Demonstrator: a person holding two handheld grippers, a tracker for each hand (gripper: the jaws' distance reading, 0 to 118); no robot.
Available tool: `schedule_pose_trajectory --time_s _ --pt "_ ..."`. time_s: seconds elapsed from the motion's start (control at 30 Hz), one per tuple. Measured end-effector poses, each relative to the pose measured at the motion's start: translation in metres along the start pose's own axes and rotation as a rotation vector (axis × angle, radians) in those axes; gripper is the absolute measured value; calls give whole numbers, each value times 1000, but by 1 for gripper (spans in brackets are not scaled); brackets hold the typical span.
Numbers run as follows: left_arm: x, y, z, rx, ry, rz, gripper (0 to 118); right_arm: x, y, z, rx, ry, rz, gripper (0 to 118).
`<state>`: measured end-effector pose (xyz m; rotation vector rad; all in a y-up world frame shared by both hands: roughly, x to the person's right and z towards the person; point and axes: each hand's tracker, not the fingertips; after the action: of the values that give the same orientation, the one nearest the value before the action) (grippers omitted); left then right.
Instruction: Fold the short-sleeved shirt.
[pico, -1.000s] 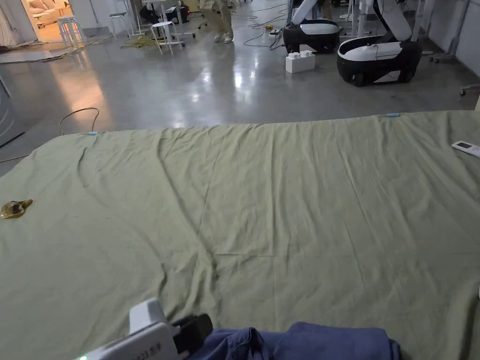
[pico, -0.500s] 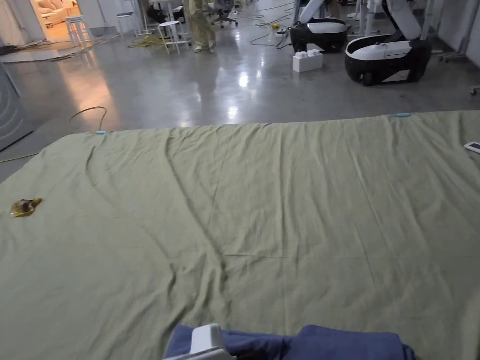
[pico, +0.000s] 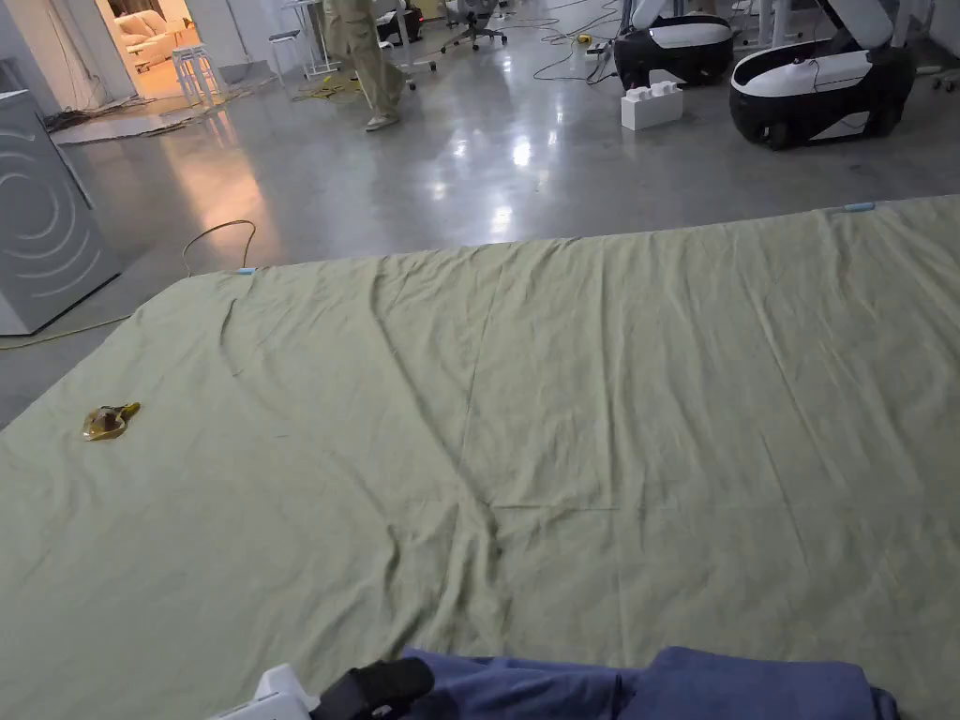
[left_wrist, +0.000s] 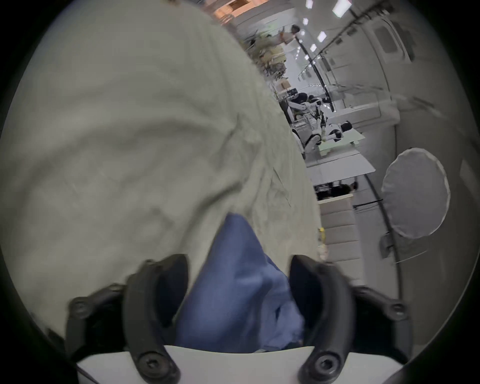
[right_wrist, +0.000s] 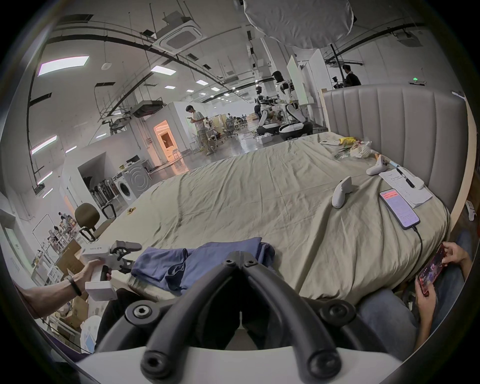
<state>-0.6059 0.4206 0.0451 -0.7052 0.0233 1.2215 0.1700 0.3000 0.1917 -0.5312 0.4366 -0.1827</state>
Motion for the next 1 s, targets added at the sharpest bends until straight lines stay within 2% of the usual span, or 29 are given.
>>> schedule_pose_trajectory --time_s 0.03,0.07,0.1,0.17,0.2,0.23,0.3,0.43,0.5,0.57,0.63,0.7,0.73,0.83,0.93,0.97,1.0 --pt "-5 -4 -4 11 14 16 51 -1 1 0 -1 -2 4 0" --pt "16 -22 -6 32 48 24 19 -2 2 0 -2 -4 9 0" --pt "7 -23 -8 30 39 49 14 -2 3 0 -2 -7 15 0" --pt "-24 -18 17 66 -6 134 13 -3 5 1 -2 -16 21 0" --pt "-56 10 32 73 -35 174 13 -3 7 1 -2 -19 25 0" --pt "-51 7 47 91 -46 163 13 -3 7 2 0 -22 29 0" --pt "4 -15 77 126 -31 38 12 -3 8 2 3 -24 33 0" --pt "81 -32 144 230 30 -103 12 -2 8 -1 2 -8 23 0" --pt "158 -80 139 281 143 -288 12 -4 6 -4 -1 2 19 0" --pt "203 -125 139 312 151 -368 12 -5 4 -8 -5 19 13 0" --pt "219 -164 123 315 98 -397 12 -8 3 -11 -9 24 5 0" --pt "249 -217 82 234 44 -468 12 -12 3 -9 -10 21 7 0" --pt "237 -216 53 192 41 -507 12 -13 3 -6 -5 16 20 0" --pt "277 -285 -53 70 111 -625 13 -12 1 4 16 -12 56 0" --pt "291 -318 -139 -25 168 -664 14 -2 -4 9 16 -47 27 0" --pt "294 -328 -167 -60 198 -684 24 1 -6 11 15 -59 21 0" --pt "294 -336 -184 -77 216 -696 40 4 -9 12 13 -74 21 0"
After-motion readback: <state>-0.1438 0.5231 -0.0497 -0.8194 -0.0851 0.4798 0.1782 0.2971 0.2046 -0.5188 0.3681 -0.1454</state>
